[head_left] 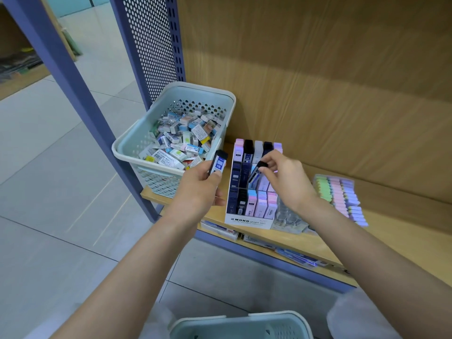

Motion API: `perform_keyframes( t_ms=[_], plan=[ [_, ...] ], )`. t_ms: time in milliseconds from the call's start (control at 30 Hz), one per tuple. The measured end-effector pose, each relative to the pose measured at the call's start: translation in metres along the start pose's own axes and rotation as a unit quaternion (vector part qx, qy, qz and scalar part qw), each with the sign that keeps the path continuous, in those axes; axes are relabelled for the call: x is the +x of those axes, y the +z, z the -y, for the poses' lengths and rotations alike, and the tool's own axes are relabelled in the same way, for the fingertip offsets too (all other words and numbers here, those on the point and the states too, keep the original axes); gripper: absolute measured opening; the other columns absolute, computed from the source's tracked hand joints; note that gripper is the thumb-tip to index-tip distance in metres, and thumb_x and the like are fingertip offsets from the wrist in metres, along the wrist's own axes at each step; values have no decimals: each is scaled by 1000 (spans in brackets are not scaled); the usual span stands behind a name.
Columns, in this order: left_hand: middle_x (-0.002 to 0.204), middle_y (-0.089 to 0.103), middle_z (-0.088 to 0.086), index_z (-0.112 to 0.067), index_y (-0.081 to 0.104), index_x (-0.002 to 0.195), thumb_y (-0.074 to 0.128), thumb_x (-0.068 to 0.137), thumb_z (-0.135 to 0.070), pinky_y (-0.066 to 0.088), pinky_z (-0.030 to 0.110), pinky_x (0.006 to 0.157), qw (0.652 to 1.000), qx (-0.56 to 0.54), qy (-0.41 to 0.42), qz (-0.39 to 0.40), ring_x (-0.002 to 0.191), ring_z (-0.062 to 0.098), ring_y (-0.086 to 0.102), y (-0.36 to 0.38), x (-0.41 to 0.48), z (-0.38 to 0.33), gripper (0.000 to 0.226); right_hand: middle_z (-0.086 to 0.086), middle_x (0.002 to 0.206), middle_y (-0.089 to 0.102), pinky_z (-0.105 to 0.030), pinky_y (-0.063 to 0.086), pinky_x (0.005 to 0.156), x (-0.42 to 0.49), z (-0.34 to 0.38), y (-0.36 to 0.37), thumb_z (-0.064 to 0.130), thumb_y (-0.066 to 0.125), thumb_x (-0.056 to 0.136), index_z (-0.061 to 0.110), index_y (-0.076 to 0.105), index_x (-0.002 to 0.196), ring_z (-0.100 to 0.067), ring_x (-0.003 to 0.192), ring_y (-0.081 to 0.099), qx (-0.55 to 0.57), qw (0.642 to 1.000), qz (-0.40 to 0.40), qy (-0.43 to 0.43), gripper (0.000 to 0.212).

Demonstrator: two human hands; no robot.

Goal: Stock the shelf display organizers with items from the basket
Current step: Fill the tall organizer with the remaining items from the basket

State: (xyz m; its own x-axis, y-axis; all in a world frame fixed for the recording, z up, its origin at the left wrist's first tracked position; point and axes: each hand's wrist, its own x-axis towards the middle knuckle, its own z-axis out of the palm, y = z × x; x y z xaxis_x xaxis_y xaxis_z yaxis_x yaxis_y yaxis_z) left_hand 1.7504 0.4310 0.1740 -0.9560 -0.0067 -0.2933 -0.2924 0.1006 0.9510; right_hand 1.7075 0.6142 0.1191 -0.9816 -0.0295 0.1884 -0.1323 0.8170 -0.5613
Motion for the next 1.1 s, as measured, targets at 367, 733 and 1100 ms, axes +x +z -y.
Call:
perform_keyframes(
  t_ms=[367, 733, 1100],
  plan=[
    [76, 52, -2, -27, 53, 97, 47, 98, -11, 52, 16, 52, 999, -11, 29, 7, 62, 10, 52, -1, -2, -3, 17, -2, 110, 65, -28, 37, 67, 28, 1, 30, 21, 53, 95, 15, 62, 115, -18, 106, 50, -153, 987, 38, -39, 22],
    [84, 52, -1, -32, 47, 86, 50, 96, -15, 50, 15, 50, 999, -13, 28, -8, 59, 8, 54, -4, 0, -2, 19, -8, 95, 67, -40, 51, 82, 37, -7, 27, 16, 58, 92, 9, 62, 110, -20, 91, 60, -59, 996, 68, 11, 19],
    [85, 53, -3, -23, 51, 103, 50, 97, -16, 49, 14, 50, 1000, 2, 19, -19, 61, 8, 54, 2, 2, -1, 9, -9, 105, 61, -31, 47, 73, 40, -8, 26, 19, 56, 93, 11, 62, 108, -23, 98, 55, -161, 980, 103, -52, 18]
  ],
)
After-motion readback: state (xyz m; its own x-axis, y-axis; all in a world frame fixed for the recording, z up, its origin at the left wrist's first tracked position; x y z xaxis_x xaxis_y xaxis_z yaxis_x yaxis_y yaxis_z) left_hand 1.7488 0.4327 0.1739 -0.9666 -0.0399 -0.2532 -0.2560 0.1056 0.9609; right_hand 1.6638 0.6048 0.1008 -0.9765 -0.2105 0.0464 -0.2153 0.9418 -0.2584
